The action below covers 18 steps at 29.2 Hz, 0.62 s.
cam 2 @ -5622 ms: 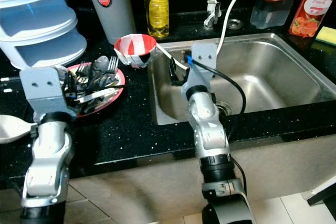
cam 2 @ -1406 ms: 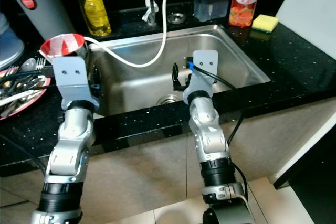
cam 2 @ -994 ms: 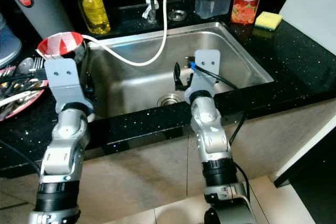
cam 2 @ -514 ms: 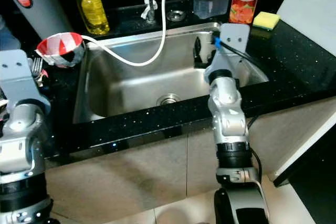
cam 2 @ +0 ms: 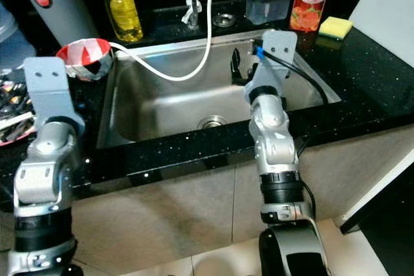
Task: Kitchen organization
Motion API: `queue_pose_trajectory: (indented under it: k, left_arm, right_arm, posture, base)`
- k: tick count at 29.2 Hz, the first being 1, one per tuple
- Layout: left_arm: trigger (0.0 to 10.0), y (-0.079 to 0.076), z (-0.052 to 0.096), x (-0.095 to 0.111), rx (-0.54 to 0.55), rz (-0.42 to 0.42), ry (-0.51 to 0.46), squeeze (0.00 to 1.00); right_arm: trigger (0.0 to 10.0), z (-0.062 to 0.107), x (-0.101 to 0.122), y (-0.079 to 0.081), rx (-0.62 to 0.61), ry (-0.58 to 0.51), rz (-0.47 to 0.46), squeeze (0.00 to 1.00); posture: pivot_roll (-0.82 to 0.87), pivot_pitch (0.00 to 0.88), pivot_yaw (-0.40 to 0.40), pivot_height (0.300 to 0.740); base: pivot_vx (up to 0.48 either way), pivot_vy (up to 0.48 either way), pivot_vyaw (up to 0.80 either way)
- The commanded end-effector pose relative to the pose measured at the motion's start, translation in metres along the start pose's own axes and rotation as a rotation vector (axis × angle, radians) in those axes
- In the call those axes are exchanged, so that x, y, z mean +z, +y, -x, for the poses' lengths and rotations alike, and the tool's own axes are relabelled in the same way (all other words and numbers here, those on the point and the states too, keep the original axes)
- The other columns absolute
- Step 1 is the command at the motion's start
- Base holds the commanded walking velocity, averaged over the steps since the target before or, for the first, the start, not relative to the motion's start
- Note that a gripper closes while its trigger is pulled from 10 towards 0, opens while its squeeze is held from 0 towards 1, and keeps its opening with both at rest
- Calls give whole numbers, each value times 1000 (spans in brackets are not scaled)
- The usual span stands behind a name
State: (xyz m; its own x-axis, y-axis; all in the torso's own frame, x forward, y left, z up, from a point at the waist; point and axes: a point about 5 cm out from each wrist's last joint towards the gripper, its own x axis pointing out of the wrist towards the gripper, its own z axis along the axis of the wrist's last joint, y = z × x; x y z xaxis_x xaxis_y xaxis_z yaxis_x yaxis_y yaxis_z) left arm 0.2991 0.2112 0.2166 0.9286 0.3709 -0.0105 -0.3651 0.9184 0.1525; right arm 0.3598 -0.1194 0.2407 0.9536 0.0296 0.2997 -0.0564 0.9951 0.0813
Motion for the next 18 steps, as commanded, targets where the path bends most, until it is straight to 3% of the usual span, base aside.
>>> queue_pose_trajectory:
  k: [1, 18]
  left_arm:
    - [10000, -2, 2, -2, 0, 4, -5, 0]
    - [10000, -6, 2, -3, 1, 36, -4, 0]
  right_arm:
    - [10000, 1, -2, 5, 11, 8, -20, 0]
    - [10000, 2, -6, 12, 32, 22, -21, 0]
  posture:
    - [95, 0, 45, 740]
    - [61, 0, 60, 740]
  base:
    - [0, 0, 0]
    - [0, 0, 0]
